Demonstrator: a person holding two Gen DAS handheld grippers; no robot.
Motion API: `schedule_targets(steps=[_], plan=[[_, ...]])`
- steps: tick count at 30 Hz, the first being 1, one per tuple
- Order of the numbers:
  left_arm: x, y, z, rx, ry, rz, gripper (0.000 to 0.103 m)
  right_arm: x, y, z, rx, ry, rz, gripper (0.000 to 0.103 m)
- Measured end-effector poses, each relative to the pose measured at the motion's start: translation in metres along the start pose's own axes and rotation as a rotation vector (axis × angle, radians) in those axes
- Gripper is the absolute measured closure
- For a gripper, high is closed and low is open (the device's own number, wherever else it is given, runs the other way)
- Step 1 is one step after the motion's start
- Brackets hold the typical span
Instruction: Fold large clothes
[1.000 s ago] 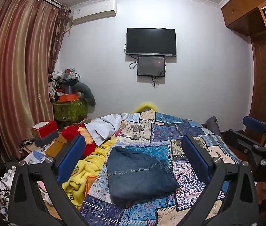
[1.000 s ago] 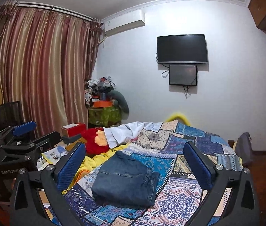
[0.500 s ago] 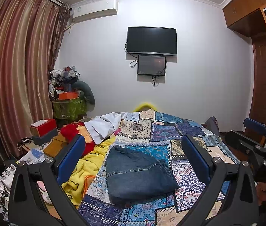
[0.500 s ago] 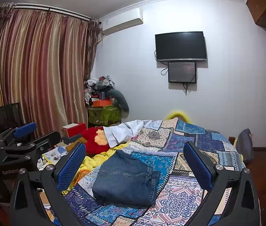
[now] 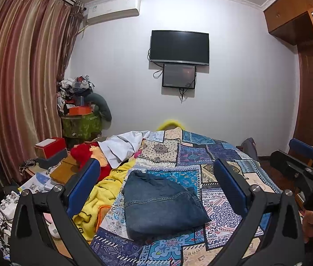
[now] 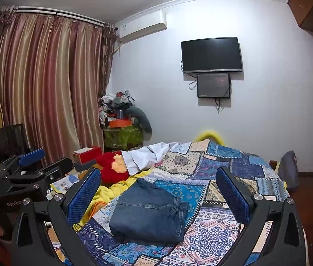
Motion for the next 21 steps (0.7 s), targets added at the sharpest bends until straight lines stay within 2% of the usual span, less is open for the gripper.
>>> schedule_targets(steps=[21], plan=[[-0.0082, -0.0037, -0.0029, 0.018, -0.004, -0.028, 0.0, -0.0011, -0.0006, 0.0003, 0.006, -0.024, -0.014, 0.0]])
Point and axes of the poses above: each gripper's, at about its wrist camera, not at the fingertips, and y roughly against the way its jaws point, x to its left, z to its top, the point moved 2 cm from there along -y, roughly the way its jaws point, and after that the axes turned 5 degrees about y, right-handed, at the moved point
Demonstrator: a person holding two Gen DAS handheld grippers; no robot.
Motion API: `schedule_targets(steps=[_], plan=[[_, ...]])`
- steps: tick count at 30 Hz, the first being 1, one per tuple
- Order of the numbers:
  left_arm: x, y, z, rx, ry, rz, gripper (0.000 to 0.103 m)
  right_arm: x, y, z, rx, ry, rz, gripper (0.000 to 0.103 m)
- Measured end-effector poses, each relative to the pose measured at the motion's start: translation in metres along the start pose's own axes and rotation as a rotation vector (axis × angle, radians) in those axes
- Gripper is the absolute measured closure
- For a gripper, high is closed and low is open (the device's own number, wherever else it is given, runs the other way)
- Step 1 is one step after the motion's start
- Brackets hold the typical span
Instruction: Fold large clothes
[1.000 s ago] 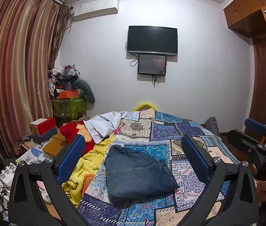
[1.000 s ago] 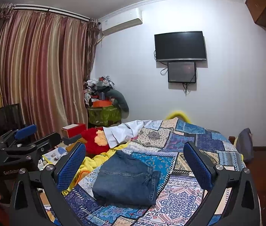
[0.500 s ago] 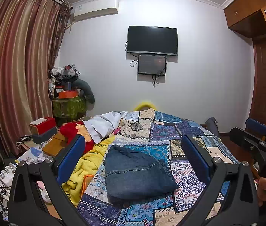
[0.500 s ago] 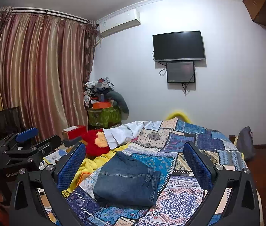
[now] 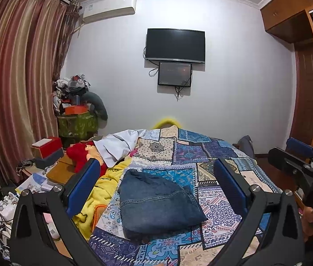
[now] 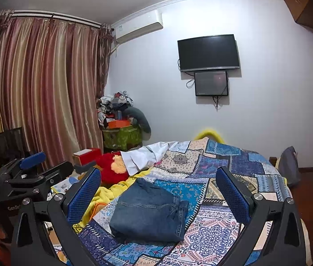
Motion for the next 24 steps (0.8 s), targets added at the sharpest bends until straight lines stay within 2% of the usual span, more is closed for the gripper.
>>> schedule_targets(steps=[24], plan=[[-0.0053, 0.0001, -0.0016, 0.016, 0.014, -0.03, 0.0, 0.0033, 0.0002, 0.0007, 0.007, -0.019, 0.002, 0.0]])
Point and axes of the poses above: each gripper's, at about its wrist camera, not at the fingertips, and y roughly against the way its jaws point, x to its left, z to its top, the point moved 2 cm from there along -y, roughly the way its jaws point, and after that the axes turned 5 degrees about y, right-handed, at the moved point
